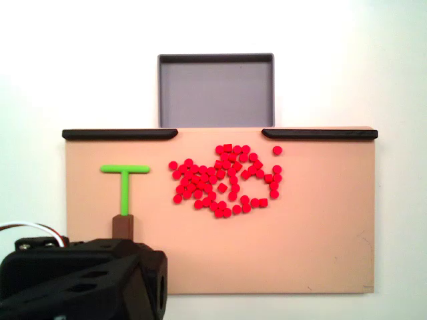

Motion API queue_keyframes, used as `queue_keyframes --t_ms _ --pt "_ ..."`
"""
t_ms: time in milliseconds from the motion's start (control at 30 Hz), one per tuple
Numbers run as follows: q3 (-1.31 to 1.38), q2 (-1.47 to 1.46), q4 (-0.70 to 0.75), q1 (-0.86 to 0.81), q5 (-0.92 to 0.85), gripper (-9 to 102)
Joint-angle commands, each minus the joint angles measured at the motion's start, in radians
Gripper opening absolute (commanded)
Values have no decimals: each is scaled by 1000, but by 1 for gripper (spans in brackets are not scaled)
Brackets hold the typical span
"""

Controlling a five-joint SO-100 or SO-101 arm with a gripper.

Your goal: Grasp a green tool by the dark brown handle.

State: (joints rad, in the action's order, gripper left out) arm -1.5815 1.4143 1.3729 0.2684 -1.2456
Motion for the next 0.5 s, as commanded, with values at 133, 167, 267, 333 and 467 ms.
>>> queue_keyframes --t_ms 133,167,267,333,467 --pt "32 -18 -32 -26 -37 20" --pt "32 -20 -32 -29 -43 20" --pt "29 -29 -32 -35 -51 19" --pt "31 -35 -34 -38 -57 19" --pt "32 -44 -34 -41 -64 19"
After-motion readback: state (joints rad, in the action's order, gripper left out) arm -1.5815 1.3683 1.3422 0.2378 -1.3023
